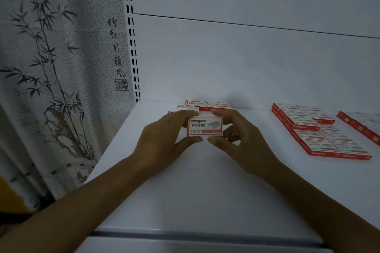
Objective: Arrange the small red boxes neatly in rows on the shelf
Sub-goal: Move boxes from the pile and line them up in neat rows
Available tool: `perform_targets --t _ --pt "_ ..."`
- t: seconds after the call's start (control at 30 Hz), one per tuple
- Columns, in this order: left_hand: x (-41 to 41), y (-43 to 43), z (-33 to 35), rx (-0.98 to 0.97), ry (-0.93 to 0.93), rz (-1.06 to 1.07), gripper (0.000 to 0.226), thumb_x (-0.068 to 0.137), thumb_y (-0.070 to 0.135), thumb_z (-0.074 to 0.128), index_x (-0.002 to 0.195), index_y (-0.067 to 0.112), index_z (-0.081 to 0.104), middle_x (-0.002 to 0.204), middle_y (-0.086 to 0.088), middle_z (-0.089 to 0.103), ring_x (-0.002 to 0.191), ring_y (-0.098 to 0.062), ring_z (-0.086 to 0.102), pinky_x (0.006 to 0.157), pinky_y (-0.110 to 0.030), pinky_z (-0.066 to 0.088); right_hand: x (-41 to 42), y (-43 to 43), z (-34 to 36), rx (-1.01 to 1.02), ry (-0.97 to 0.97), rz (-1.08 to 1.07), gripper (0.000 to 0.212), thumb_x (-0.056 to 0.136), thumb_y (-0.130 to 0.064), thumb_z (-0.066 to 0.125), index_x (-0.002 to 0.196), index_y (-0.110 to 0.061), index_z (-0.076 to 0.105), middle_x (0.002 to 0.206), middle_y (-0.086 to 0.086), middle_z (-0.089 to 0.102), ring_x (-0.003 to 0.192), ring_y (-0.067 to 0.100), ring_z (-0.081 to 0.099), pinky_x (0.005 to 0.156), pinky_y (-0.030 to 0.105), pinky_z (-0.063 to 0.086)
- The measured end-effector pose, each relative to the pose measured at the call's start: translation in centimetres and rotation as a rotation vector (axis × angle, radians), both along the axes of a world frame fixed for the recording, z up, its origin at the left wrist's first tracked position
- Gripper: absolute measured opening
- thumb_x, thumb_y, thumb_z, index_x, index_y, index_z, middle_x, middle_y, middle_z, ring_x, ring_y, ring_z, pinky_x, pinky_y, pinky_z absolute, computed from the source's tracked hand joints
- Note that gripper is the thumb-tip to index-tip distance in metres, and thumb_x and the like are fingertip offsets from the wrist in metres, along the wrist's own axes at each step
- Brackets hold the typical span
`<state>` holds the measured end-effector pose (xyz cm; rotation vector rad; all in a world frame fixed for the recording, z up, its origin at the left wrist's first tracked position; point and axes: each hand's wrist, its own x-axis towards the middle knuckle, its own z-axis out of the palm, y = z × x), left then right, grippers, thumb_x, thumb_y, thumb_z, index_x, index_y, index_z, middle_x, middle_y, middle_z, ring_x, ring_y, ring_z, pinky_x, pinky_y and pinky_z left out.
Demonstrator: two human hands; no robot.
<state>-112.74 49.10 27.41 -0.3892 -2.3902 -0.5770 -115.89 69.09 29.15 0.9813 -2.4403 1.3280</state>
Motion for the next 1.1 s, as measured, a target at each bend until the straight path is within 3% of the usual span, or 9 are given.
perform_targets --t 0.1,0.2,0.33,0.5,0.7,0.8,0.9,1.0,1.1 --pt "0.0 0.1 0.0 -0.049 0.013 -0.018 0.053 0.078 0.053 0.053 0.122 0.024 0.054 0.109 0.004 0.066 0.087 -0.006 0.059 0.069 -0.012 0.041 0.0 0.2 -0.3 0.094 0.066 -0.045 0.043 0.080 -0.034 0.068 0.110 -0.047 0.040 0.099 -0.025 0.056 0.071 0.005 0.063 0.062 0.015 0.053" --pt "0.0 0.0 0.0 -0.101 0.021 -0.024 0.052 0.078 0.053 0.056 0.121 0.025 0.055 0.113 0.003 0.062 0.097 -0.014 0.059 0.068 -0.018 0.046 -0.3 0.4 -0.5 0.189 0.076 -0.081 0.040 0.080 -0.041 0.065 0.111 -0.040 0.041 0.097 -0.018 0.061 0.064 0.002 0.060 0.057 0.011 0.049" --pt "0.0 0.0 -0.1 -0.106 -0.015 -0.011 0.054 0.076 0.047 0.067 0.123 0.024 0.055 0.108 0.004 0.060 0.080 -0.006 0.049 0.063 -0.009 0.036 -0.5 0.5 -0.8 0.223 0.065 -0.067 0.041 0.081 -0.040 0.064 0.116 -0.032 0.045 0.101 -0.017 0.061 0.063 -0.003 0.057 0.055 0.007 0.044" --pt "0.0 0.1 -0.3 -0.080 -0.055 -0.083 0.052 0.079 0.044 0.067 0.125 0.026 0.051 0.108 0.007 0.062 0.076 -0.001 0.048 0.066 -0.010 0.042 -0.5 0.5 -0.9 0.284 0.090 -0.075 0.047 0.079 -0.046 0.064 0.121 -0.031 0.047 0.102 -0.020 0.058 0.067 -0.004 0.055 0.060 0.007 0.044" --pt "0.1 -0.2 -0.4 -0.100 -0.053 -0.119 0.051 0.076 0.053 0.057 0.119 0.027 0.056 0.104 0.010 0.065 0.076 0.004 0.050 0.063 0.004 0.033 -0.7 0.6 -1.0 0.408 0.104 -0.083 0.050 0.079 -0.052 0.063 0.121 -0.031 0.046 0.109 -0.011 0.065 0.080 0.005 0.062 0.071 0.020 0.053" --pt "-0.1 -0.1 0.0 -0.124 -0.016 -0.164 0.051 0.076 0.054 0.059 0.117 0.024 0.059 0.100 0.009 0.066 0.077 0.006 0.050 0.066 -0.007 0.046 -0.5 0.8 -0.8 0.468 0.122 -0.088 0.053 0.079 -0.053 0.063 0.123 -0.030 0.044 0.113 -0.010 0.064 0.086 0.007 0.061 0.073 0.019 0.051" --pt "-0.7 0.4 2.2 -0.253 0.052 -0.195 0.048 0.079 0.050 0.064 0.117 0.022 0.059 0.095 0.008 0.066 0.076 -0.001 0.058 0.060 -0.020 0.053 -0.8 1.4 0.0 0.401 0.125 -0.105 0.056 0.078 -0.052 0.065 0.124 -0.028 0.043 0.113 -0.006 0.064 0.085 0.009 0.062 0.074 0.022 0.053" --pt "-1.5 2.3 5.5 -0.339 0.110 -0.197 0.048 0.080 0.050 0.063 0.118 0.023 0.057 0.089 0.009 0.064 0.073 -0.008 0.060 0.054 -0.018 0.045 -1.1 3.1 1.1 0.229 0.099 -0.111 0.057 0.074 -0.048 0.069 0.123 -0.031 0.044 0.104 -0.008 0.066 0.082 0.009 0.065 0.073 0.027 0.056" --pt "-2.5 5.4 7.7 -0.353 0.175 -0.219 0.048 0.079 0.048 0.065 0.119 0.021 0.058 0.089 0.006 0.066 0.072 -0.009 0.062 0.054 -0.014 0.044 -1.3 6.0 2.8 0.118 0.109 -0.172 0.047 0.075 -0.039 0.072 0.115 -0.030 0.050 0.090 -0.020 0.060 0.073 0.001 0.063 0.063 0.017 0.053"
